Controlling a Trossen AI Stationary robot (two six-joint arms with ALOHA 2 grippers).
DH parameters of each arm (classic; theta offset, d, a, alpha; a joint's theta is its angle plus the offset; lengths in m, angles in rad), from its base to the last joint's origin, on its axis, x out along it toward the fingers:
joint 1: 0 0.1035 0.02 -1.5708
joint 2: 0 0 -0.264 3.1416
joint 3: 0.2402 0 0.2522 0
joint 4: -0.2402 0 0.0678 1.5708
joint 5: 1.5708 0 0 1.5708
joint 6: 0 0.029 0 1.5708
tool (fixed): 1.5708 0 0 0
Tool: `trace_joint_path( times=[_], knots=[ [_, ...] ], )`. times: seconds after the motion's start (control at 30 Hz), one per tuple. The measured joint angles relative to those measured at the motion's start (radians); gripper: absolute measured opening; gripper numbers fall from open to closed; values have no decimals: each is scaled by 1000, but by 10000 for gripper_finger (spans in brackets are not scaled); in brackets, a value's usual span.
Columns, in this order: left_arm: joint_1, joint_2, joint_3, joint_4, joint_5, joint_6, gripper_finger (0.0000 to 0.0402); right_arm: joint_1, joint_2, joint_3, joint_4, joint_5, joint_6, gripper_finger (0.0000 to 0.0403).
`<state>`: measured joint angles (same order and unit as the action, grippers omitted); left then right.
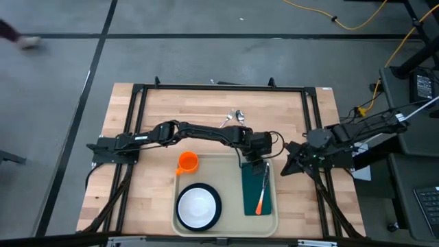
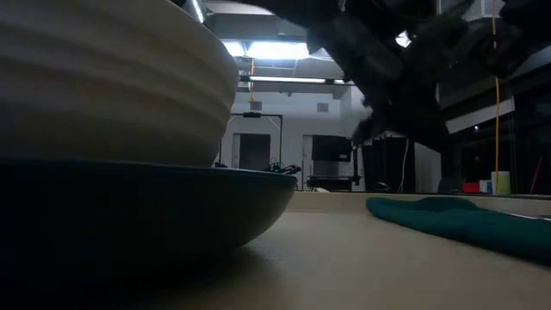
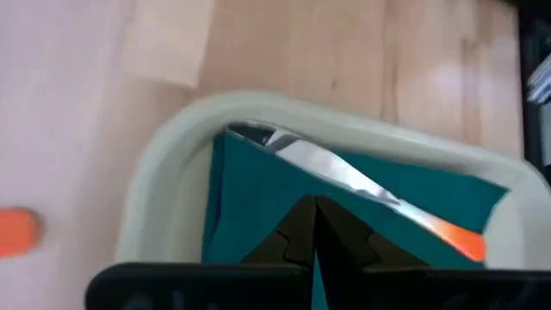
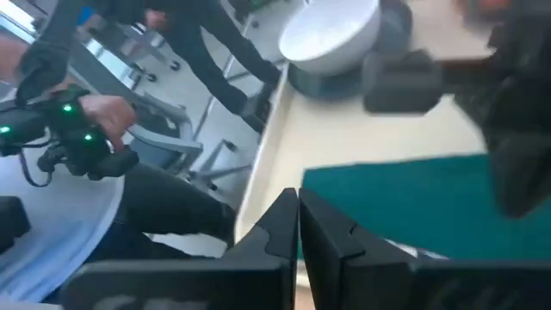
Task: Set up tray
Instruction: Put the orange spoon on top of the green napkin to the left of the orange knife
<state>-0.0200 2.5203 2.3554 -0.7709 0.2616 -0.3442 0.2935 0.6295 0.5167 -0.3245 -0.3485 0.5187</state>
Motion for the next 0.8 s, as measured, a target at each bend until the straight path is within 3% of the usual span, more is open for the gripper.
trace_joint_path(
  times=[0.2, 0.4, 0.67, 0.8],
  knots=[
    [14, -69, 0, -39, -58, 34, 3, 0, 4, 0, 24, -2, -30, 20],
    [19, -133, 0, -63, -120, 35, 3, 0, 7, -1, -2, 87, -54, 21],
    [18, -254, 0, -81, -223, 61, 4, 0, 22, -1, -8, 429, -82, 21],
    [18, -333, 0, -103, -297, 144, 4, -9, 37, -1, 14, 533, -78, 21]
  ],
)
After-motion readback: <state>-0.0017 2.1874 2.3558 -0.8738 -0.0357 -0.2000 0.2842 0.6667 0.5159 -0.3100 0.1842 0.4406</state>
